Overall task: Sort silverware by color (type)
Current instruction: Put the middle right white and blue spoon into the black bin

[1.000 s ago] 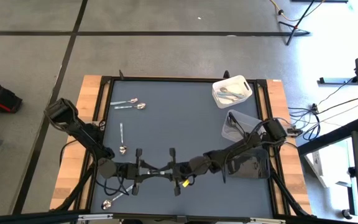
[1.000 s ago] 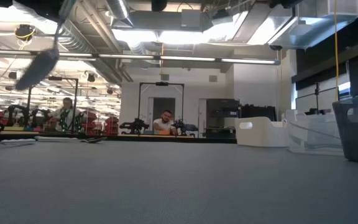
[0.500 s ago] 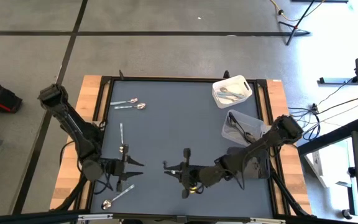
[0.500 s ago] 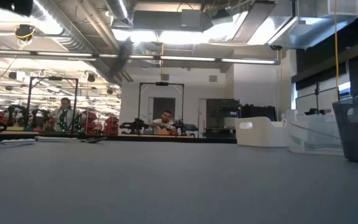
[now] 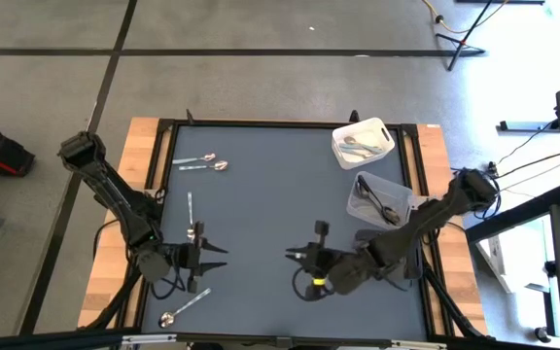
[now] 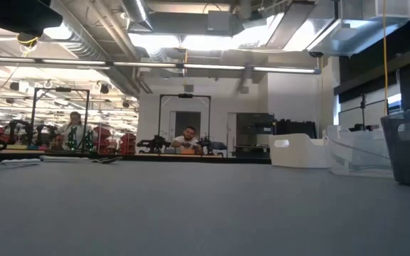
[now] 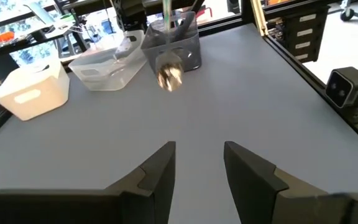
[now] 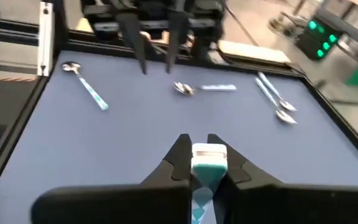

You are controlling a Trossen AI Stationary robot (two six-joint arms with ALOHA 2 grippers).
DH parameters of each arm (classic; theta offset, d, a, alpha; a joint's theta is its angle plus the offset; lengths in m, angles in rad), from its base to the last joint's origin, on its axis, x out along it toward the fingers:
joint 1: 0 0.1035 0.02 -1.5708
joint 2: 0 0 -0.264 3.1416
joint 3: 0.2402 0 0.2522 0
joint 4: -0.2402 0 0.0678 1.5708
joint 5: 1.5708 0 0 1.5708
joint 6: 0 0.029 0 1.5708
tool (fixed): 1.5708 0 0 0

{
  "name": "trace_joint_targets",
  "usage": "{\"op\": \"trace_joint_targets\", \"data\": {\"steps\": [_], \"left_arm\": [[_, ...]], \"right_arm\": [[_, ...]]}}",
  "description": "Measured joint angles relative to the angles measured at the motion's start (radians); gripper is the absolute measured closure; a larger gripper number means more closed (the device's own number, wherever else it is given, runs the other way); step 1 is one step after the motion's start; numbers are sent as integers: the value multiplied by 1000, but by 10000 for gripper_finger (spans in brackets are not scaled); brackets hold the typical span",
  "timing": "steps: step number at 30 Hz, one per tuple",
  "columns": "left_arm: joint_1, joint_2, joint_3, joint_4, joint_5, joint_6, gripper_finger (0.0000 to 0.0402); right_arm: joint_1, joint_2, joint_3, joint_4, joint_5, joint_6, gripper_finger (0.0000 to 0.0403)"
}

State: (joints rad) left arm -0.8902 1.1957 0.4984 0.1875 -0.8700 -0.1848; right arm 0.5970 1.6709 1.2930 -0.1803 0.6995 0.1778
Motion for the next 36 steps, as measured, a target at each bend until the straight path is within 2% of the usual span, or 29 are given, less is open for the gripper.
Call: {"op": "trace_joint_targets", "data": {"steps": [14, 17, 25, 31, 36], "left_arm": [[0, 0, 0, 0, 0, 0, 269], [0, 0, 0, 0, -5, 0, 269], [0, 0, 0, 0, -7, -15, 269], [0, 0, 0, -19, -7, -16, 269], [14, 1, 0, -21, -8, -21, 269]], "right_arm": [[182, -213, 0, -479, 19, 454, 384], [220, -240, 0, -579, 58, 546, 386], [231, -297, 0, -893, 66, 824, 388], [212, -300, 52, -1194, -31, 1043, 394], [214, -297, 67, -1291, -76, 1152, 390]]}}
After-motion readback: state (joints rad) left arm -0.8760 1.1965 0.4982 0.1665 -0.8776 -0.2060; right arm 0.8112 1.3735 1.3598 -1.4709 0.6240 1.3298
